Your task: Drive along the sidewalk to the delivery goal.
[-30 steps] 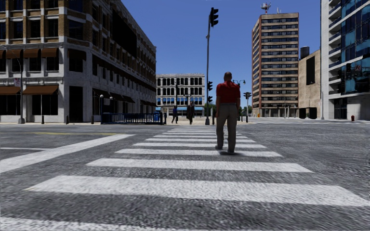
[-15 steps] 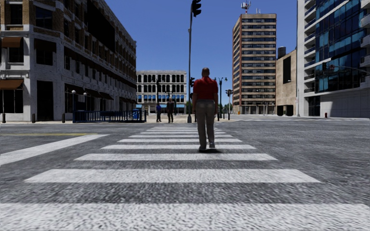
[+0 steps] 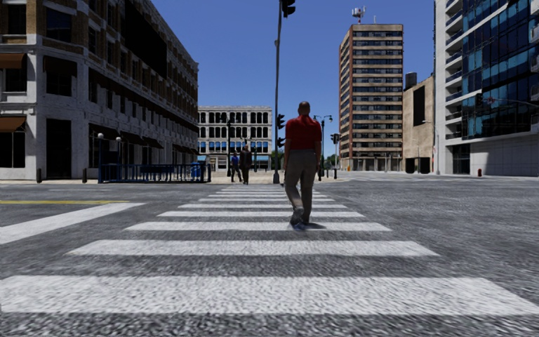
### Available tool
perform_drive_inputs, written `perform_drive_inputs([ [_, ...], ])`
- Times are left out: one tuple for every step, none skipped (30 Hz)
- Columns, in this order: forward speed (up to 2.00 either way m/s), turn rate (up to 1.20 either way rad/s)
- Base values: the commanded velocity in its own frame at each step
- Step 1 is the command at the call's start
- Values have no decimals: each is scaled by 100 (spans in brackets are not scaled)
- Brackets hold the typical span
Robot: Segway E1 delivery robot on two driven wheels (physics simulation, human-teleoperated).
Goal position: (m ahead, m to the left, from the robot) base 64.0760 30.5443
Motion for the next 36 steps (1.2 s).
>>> perform_drive_inputs([
  [127, -2],
  [127, -2],
  [127, -2],
  [127, -2],
  [127, -2],
  [127, -3],
  [127, -3],
  [127, -5],
  [127, -5],
  [127, -18],
  [127, -26],
  [127, -28],
  [127, -28],
  [127, -28],
  [127, -29],
  [127, -30],
  [127, -30],
  [127, -32],
  [127, -35],
  [127, -37],
  [127, -37],
  [127, -38],
  [127, -38],
  [128, -39],
  [128, -39],
  [128, -39],
  [128, -39],
  [128, -39],
  [128, -39],
  [128, -39],
  [128, -39],
  [128, -39],
  [130, -39],
  [130, -39],
  [130, -39],
  [130, -32],
])
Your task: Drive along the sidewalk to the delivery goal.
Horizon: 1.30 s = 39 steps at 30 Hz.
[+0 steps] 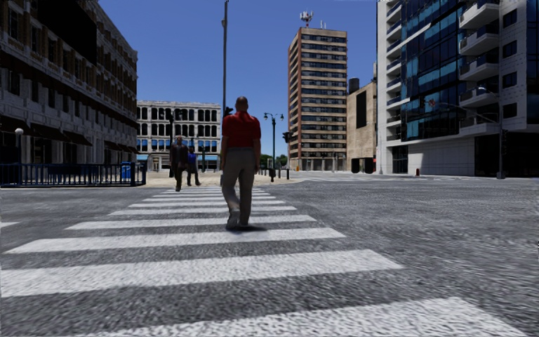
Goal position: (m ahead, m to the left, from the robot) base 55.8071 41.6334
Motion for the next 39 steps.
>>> perform_drive_inputs([
  [130, -32],
  [130, 0],
  [131, 0],
  [131, 0],
  [131, 0],
  [132, 0],
  [132, 0],
  [132, 0],
  [132, 0],
  [132, 0],
  [132, 0],
  [132, 0],
  [132, 0],
  [132, 0],
  [132, 0],
  [132, 0],
  [133, 0],
  [133, 0],
  [133, 0],
  [133, 0],
  [133, 0],
  [133, 0],
  [134, 0],
  [135, 0],
  [136, 6],
  [136, 6],
  [137, 9],
  [139, 10],
  [139, 14],
  [139, 14],
  [140, 18],
  [141, 21],
  [144, 26],
  [144, 26],
  [146, 29],
  [147, 31],
  [147, 32],
  [148, 33],
  [148, 33],
])
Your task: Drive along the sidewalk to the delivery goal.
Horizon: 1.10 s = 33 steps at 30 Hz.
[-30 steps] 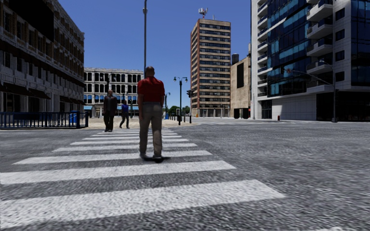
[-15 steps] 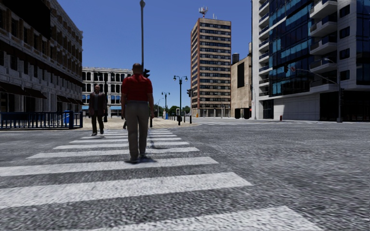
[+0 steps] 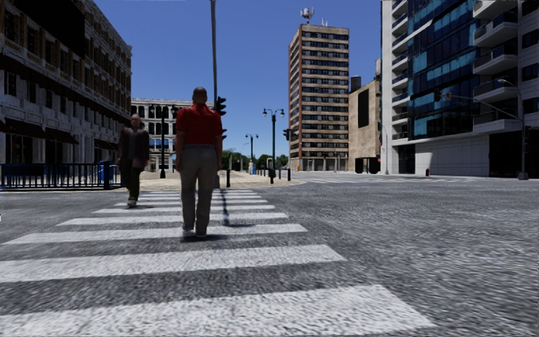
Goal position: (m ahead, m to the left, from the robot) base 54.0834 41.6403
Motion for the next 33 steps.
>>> perform_drive_inputs([
  [148, 33],
  [149, 34],
  [149, 34],
  [149, 34],
  [149, 35],
  [150, 35],
  [150, 36],
  [150, 36],
  [151, 36],
  [151, 36],
  [151, 36],
  [151, 36],
  [151, 36],
  [152, 36],
  [152, 36],
  [152, 36],
  [152, 36],
  [152, 36],
  [152, 36],
  [152, 36],
  [152, 36],
  [152, 36],
  [152, 20],
  [152, 1],
  [152, 0],
  [152, 0],
  [152, 0],
  [152, 0],
  [152, 0],
  [152, 0],
  [152, 0],
  [152, 0],
  [152, 0],
])
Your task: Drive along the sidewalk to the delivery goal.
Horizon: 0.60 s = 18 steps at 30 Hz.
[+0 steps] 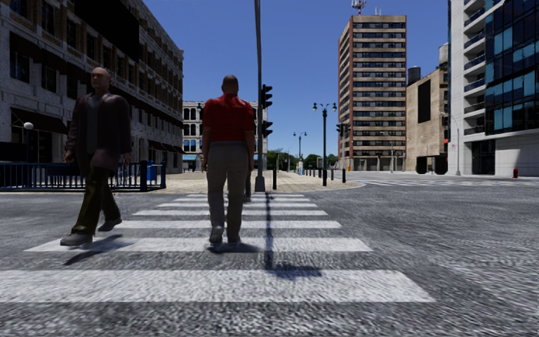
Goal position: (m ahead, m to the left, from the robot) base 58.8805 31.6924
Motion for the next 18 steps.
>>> perform_drive_inputs([
  [152, 0],
  [152, 0],
  [152, 0],
  [152, 0],
  [152, 0],
  [152, 0],
  [152, 0],
  [147, 0],
  [133, 0],
  [133, 0],
  [126, 0],
  [124, 0],
  [122, 0],
  [122, 0],
  [97, 0],
  [18, 0],
  [0, 0],
  [0, 0],
])
